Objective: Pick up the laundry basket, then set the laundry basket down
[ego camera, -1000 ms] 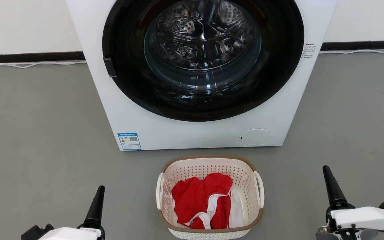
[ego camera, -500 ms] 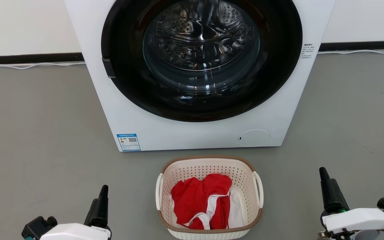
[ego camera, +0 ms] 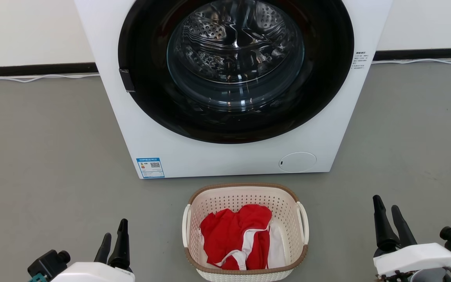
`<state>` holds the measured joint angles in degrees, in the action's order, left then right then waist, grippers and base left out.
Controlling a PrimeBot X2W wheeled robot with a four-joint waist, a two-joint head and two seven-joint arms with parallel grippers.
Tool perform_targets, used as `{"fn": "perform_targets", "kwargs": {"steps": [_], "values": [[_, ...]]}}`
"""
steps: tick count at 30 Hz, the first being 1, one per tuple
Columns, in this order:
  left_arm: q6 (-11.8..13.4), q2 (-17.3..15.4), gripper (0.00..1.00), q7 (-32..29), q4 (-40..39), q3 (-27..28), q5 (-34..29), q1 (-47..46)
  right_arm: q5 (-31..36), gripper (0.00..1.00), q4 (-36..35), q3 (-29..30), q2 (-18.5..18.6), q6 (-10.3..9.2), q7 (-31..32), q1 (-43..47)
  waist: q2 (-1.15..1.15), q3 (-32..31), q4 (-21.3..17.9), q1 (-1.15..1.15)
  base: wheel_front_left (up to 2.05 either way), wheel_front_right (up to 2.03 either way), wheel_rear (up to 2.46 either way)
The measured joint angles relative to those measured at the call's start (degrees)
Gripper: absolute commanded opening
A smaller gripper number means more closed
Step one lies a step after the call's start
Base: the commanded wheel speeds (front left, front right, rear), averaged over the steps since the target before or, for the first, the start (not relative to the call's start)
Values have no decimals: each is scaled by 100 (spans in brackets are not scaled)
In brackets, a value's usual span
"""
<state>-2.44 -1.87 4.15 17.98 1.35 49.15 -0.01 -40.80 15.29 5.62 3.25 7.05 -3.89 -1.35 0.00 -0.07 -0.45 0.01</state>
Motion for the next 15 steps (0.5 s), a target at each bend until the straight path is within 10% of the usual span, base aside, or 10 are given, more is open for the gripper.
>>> {"fn": "perform_targets", "kwargs": {"steps": [15], "values": [[101, -5, 100, 244, 55, -12, -1054, 0, 1181, 100, 15, -3, 110, 1, -227, -12, 0, 16, -17, 0, 0, 0, 0]]}}
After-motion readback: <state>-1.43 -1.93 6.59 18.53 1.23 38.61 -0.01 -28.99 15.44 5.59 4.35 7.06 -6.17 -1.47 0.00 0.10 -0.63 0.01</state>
